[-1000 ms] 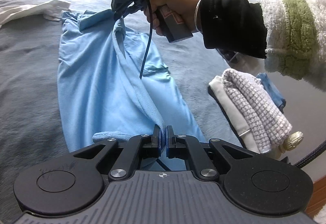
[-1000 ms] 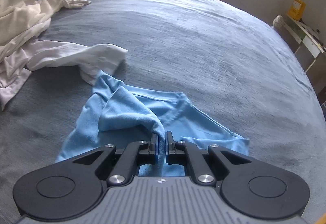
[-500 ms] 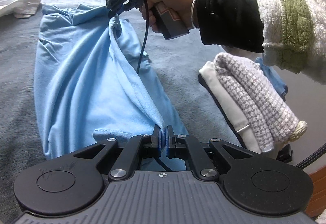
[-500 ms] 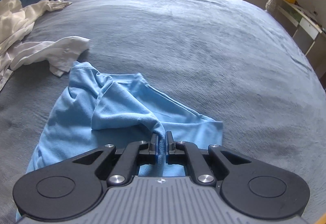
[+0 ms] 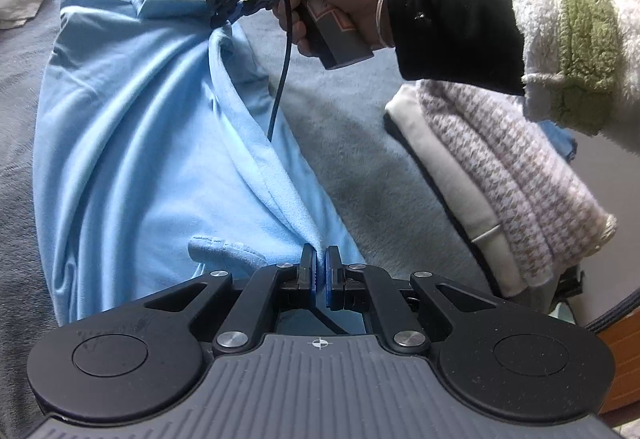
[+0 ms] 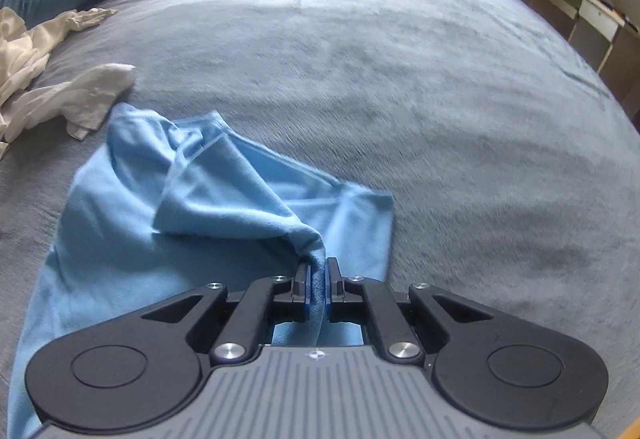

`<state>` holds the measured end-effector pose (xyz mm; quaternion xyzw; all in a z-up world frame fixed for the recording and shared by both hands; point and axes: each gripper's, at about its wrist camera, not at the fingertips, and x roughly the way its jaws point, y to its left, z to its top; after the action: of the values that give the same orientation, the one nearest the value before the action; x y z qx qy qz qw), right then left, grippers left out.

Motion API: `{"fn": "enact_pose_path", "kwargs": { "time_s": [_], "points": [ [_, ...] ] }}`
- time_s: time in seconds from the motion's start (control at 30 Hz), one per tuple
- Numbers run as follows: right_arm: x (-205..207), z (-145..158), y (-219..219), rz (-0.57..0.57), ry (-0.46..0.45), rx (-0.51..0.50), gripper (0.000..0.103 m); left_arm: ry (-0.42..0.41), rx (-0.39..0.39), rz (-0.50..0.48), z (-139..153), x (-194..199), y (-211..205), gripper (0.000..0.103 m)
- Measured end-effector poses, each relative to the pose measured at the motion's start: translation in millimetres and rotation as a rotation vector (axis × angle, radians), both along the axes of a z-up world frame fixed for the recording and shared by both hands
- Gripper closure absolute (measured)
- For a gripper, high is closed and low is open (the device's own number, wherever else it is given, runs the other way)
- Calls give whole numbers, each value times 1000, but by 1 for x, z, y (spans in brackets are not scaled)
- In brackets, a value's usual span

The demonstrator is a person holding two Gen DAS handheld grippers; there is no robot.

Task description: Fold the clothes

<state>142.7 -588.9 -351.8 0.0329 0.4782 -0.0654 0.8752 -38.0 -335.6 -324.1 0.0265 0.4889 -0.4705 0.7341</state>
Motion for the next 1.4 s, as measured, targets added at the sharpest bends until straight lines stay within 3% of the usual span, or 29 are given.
{"fn": "enact_pose_path", "kwargs": {
  "time_s": [0.07, 0.1, 0.13, 0.2, 0.27, 0.33, 0.43, 0.53, 0.7, 0.87, 0.93, 1.07, 1.3, 1.4],
  "points": [
    [-2, -9, -9, -16, 27, 42, 90, 15, 30, -14, -2, 1, -4, 99],
    [-4, -10, -14, -30, 21, 63, 78, 21, 42, -15, -2, 2, -5, 96],
    [-9, -8, -20, -44, 16, 89, 68, 30, 46, -15, 0, 3, -5, 84],
    [-21, 0, -29, -70, 10, 133, 59, 44, 44, -12, 6, 4, -3, 66],
    [-38, 8, -37, -90, 0, 151, 55, 44, 33, -14, 15, 4, 0, 60],
    [-62, 18, -42, -113, -11, 149, 51, 43, 28, -18, 23, 3, 4, 47],
    [-103, 34, -47, -151, -19, 143, 50, 27, 4, -29, 35, 1, 9, 42],
    [-149, 49, -39, -180, -23, 114, 50, 20, -17, -38, 44, 0, 15, 40],
    [-227, 76, -8, -188, -52, 46, 50, 86, -35, -51, 55, -1, 29, 40],
    [-278, 90, 37, -153, -77, 130, 51, 121, 47, -47, 52, -2, 60, 39],
    [-283, 89, 59, -97, -80, 157, 51, 112, 123, -64, 43, -5, 70, 39],
    [-270, 70, 91, 15, -60, 181, 53, -20, 242, -117, 26, -19, 82, 41],
    [-244, 33, 119, 155, 14, 152, 59, -186, 289, -201, 10, -38, 87, 54],
    [-241, 21, 124, 191, 55, 149, 66, -243, 307, -239, 6, -44, 88, 60]
  ]
}}
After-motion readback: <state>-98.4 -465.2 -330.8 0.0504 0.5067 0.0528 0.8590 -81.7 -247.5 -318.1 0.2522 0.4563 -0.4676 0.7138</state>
